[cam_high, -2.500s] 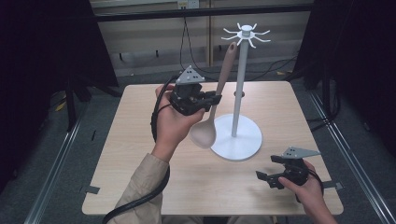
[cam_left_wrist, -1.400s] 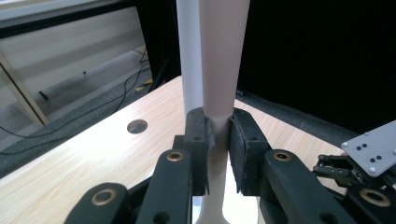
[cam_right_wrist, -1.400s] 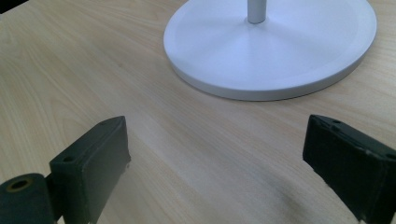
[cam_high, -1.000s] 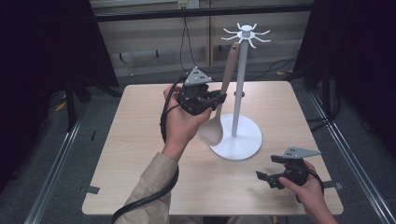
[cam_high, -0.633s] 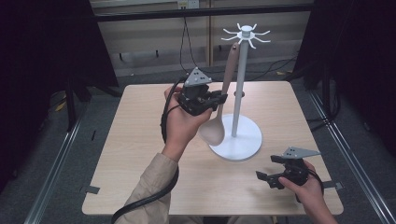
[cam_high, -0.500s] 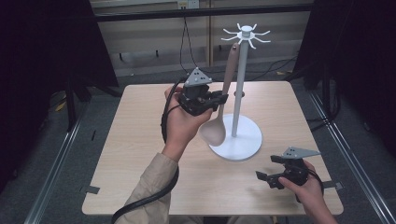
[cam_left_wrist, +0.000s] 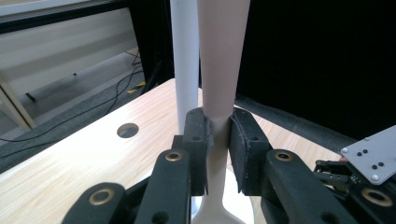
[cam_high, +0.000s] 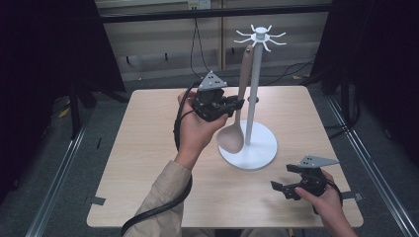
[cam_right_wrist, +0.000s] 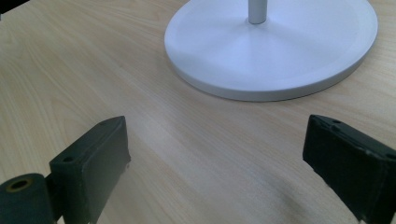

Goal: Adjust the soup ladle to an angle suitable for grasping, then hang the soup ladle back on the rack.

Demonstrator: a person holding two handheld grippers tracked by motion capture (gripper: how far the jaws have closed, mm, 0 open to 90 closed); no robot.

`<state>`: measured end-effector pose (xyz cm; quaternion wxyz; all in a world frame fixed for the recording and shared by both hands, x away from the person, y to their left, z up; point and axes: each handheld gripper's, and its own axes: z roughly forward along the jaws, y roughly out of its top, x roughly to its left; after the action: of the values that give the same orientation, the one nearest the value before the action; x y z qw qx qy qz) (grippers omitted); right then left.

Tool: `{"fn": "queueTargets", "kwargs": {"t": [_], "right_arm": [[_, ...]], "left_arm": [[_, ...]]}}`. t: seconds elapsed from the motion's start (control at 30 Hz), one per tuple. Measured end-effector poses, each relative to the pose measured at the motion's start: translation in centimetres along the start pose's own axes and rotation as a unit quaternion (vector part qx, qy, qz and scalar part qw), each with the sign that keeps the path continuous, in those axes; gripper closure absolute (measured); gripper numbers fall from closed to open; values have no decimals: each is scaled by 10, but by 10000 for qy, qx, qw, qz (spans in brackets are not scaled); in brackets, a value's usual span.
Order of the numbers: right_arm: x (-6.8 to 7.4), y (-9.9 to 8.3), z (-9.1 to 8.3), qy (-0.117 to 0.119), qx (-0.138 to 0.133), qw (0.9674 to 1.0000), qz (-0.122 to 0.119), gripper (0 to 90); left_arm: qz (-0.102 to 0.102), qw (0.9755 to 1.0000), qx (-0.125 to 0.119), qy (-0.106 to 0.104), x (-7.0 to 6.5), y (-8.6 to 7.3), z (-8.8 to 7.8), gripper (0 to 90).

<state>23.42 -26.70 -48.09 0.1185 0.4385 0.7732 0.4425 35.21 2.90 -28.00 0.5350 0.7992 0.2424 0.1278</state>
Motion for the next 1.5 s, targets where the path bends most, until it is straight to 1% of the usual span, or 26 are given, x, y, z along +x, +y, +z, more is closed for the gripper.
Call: {"fn": "queueTargets", "kwargs": {"t": [0.3, 0.4, 0.53, 0.63, 0.77, 1.03, 1.17, 1.2, 1.23, 1.3, 1.33, 1.37, 1.4, 1.43, 1.47, 1.5], "right_arm": [[0, 0, 0, 2, 6, 10000, -19, 69], [0, 0, 0, 12, -10, 10000, -33, 69], [0, 0, 0, 3, -13, 10000, -33, 69], [0, 1, 0, 7, -9, 10000, -37, 69], [0, 0, 0, 2, 1, 10000, -28, 69], [1, 1, 0, -10, -2, 10000, -10, 69], [2, 1, 1, -1, -4, 10000, -35, 69], [2, 1, 1, 2, 16, 10000, -20, 69], [2, 0, 2, 5, 38, 10000, -45, 69], [2, 1, 2, -5, 30, 10000, -22, 69], [1, 1, 1, -7, 7, 10000, -46, 69], [1, 1, 1, -7, 7, 10000, -46, 69], [2, 1, 1, -4, 0, 10000, -45, 69], [2, 1, 1, -4, 0, 10000, -45, 69], [2, 1, 1, 0, 4, 10000, -50, 69], [2, 1, 1, -2, 18, 10000, -38, 69]], "left_arm": [[-24, 10000, -49, 6, 2, 0, 3, 768], [-21, 10000, -69, -2, 2, 0, 4, 752], [-34, 10000, -31, -44, 3, 0, 4, 750], [-32, 10000, -37, -39, 3, -1, 4, 747], [-10, 10000, -34, -9, 4, -2, 2, 723], [-38, 10000, -37, 2, 8, -7, -5, 597], [-103, 9999, -63, 28, 10, -11, -9, 489], [-89, 9999, -44, 22, 11, -12, -10, 481], [-133, 9999, -47, 13, 11, -13, -11, 477], [-153, 9999, -60, 9, 12, -16, -11, 444], [-146, 9999, -24, 8, 12, -17, -11, 417], [-157, 9999, -32, 15, 12, -18, -11, 417], [-138, 9999, -25, 9, 12, -19, -11, 380], [-143, 9999, -14, 23, 12, -20, -11, 380], [-154, 9999, -16, 36, 11, -22, -11, 357], [-158, 9999, 5, 4, 11, -23, -11, 330]]}}
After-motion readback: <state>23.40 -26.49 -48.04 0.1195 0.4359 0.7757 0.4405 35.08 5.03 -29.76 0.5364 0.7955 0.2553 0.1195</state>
